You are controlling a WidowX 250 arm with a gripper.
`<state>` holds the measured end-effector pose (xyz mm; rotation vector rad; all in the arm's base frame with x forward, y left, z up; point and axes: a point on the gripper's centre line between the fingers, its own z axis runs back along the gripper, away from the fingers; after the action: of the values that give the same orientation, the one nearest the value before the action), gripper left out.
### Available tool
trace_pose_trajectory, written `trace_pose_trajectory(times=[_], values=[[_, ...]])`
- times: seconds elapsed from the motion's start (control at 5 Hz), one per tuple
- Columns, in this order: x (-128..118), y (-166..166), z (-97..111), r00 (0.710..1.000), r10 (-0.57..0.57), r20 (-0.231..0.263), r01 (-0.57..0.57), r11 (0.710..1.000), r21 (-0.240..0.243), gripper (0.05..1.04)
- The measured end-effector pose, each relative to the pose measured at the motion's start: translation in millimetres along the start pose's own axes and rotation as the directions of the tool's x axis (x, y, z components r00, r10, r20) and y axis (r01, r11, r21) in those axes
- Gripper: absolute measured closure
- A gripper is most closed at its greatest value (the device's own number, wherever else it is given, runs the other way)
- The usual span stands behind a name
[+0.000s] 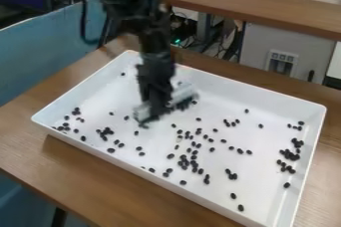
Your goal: Sweep into pile
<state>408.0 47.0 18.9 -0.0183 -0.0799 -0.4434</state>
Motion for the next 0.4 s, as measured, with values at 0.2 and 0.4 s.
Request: trace_pose_trajectory(times=[0.2, 0.4], values=[[4.1, -29.7, -2.2, 0.999, -0.049, 0.005, 0.049, 0.998, -0.031, 0.697], [8.9, -60.6, -5.1, 0.994, -0.106, 0.0, 0.106, 0.994, -0.041, 0.697]])
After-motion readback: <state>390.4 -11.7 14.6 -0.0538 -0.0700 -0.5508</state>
